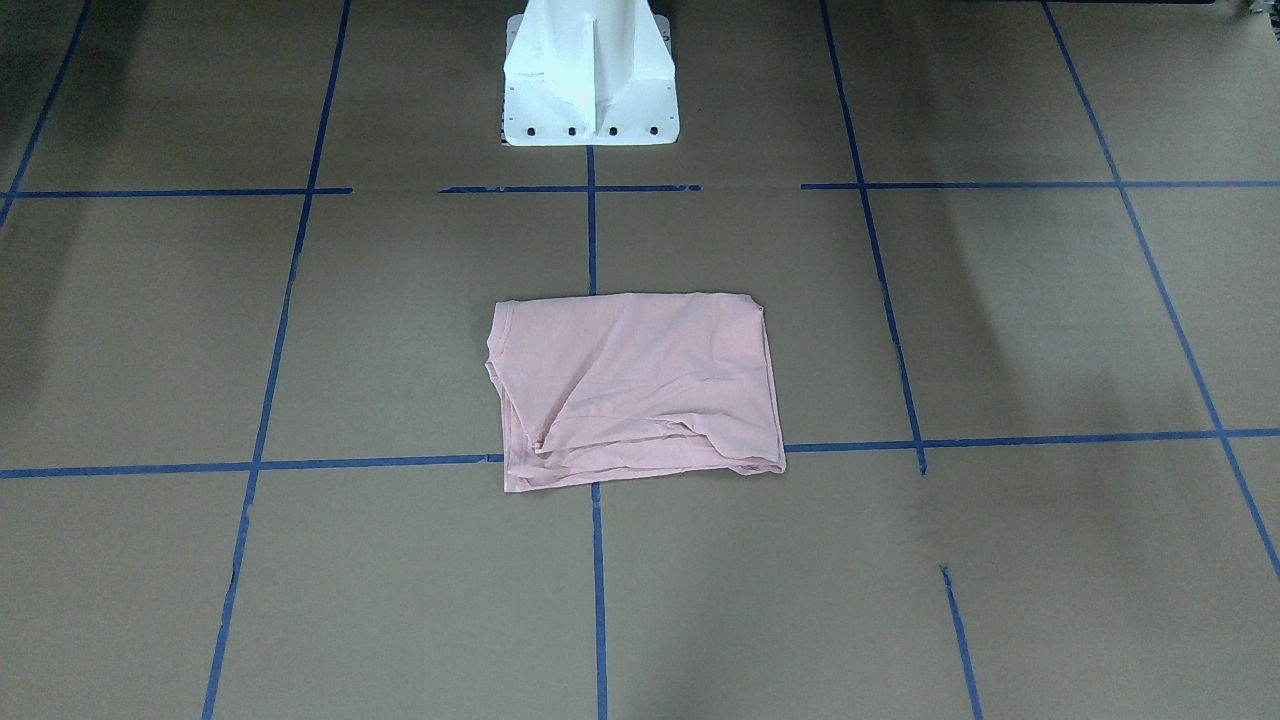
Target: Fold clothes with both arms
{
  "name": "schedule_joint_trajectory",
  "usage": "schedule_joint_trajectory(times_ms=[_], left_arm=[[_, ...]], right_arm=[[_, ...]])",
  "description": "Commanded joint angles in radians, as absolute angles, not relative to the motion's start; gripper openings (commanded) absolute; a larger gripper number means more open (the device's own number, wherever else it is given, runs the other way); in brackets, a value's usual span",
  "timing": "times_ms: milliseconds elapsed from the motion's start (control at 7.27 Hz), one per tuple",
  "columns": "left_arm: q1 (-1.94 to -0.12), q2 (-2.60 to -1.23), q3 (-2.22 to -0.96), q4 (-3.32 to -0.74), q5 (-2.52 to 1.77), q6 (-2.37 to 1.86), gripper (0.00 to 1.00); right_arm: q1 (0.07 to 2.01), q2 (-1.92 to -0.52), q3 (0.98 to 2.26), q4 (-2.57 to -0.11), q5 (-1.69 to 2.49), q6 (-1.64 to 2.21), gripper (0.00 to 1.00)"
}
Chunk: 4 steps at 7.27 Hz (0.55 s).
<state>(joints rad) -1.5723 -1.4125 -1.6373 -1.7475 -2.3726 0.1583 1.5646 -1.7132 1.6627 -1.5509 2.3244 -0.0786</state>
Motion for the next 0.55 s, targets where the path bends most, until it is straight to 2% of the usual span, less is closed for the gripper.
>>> schedule_joint_trajectory(times_ms=[0, 413], left_arm=[[-1.572, -1.411, -1.637, -1.746, -2.372, 0.16, 1.0], [-1.572, -1.413, -1.638, -1.746, -2.37, 0.16, 1.0]], right_arm=[[1.565, -1.716, 1.661, -1.551, 2.326, -0.08, 1.0], [1.565, -1.723, 1.664, -1.551, 2.324, -0.08, 1.0]])
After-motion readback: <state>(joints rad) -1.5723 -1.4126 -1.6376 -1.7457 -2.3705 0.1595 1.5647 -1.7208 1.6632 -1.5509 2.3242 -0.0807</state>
